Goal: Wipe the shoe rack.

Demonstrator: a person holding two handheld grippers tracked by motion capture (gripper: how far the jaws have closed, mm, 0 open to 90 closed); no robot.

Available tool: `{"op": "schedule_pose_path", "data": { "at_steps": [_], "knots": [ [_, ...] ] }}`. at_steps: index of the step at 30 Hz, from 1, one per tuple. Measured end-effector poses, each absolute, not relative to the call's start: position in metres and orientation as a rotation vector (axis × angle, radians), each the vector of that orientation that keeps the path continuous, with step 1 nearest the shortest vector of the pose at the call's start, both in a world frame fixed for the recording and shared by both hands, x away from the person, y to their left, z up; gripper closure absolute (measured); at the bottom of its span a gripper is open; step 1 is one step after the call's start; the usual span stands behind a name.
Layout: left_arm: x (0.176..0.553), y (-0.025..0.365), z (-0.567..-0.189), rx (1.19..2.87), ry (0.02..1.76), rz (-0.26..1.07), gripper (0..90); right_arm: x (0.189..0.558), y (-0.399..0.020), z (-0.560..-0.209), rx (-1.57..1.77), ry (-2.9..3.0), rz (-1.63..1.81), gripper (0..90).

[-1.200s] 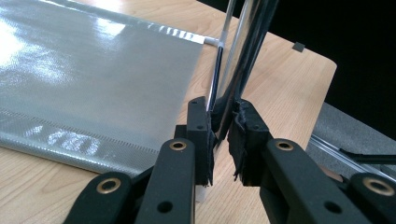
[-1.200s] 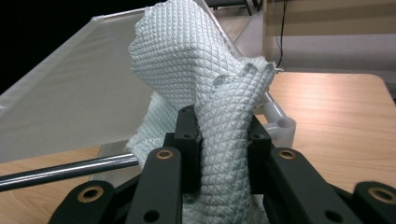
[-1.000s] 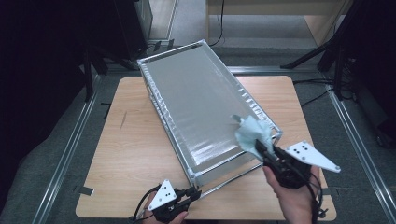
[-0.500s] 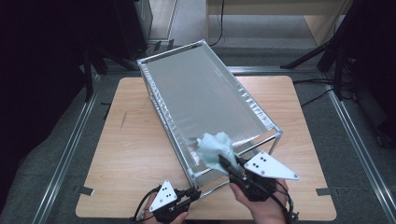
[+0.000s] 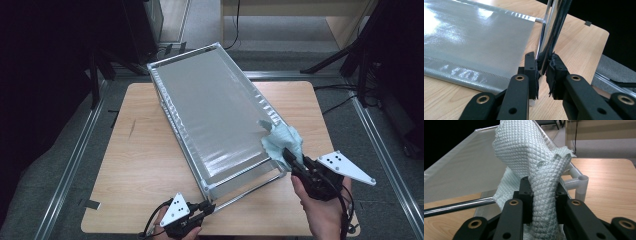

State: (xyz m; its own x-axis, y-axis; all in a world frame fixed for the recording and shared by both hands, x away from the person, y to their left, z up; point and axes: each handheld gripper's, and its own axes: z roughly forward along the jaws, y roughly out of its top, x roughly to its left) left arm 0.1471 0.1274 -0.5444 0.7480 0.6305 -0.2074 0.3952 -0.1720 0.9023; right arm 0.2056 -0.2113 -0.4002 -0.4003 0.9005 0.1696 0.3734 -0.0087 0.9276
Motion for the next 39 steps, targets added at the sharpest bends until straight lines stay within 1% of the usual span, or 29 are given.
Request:
{"op": "schedule_pose_path", "data": {
  "at_steps": [4,13,15,18,21,26,29,31,35,39],
  "knots": [
    [0.147,0.126,-0.545,1.794,0.802,0.26,79.8,0.199,-0.193,-0.396,1.262,1.859,1.423,77.5],
    [0.147,0.127,-0.545,1.8,0.799,0.263,79.8,0.167,-0.118,-0.394,0.976,2.1,1.484,76.8],
    [0.147,0.127,-0.545,1.8,0.799,0.261,79.9,0.164,-0.112,-0.394,0.943,2.111,1.477,77.1],
    [0.147,0.127,-0.545,1.799,0.8,0.262,79.9,0.166,-0.115,-0.396,0.921,2.097,1.467,77.5],
    [0.147,0.127,-0.545,1.8,0.801,0.26,79.9,0.174,-0.129,-0.396,0.971,2.054,1.453,77.7],
    [0.147,0.127,-0.545,1.802,0.799,0.262,79.9,0.19,-0.169,-0.396,1.112,1.929,1.402,78.0],
    [0.147,0.127,-0.545,1.803,0.798,0.26,79.9,0.199,-0.196,-0.399,1.212,1.822,1.34,76.5],
    [0.147,0.127,-0.545,1.803,0.797,0.261,79.8,0.203,-0.205,-0.403,1.224,1.78,1.295,76.6],
    [0.147,0.127,-0.545,1.8,0.798,0.26,79.9,0.2,-0.2,-0.402,1.241,1.79,1.267,78.8],
    [0.148,0.127,-0.545,1.799,0.801,0.263,80.0,0.188,-0.172,-0.398,1.158,1.919,1.331,79.0]
  ]
}}
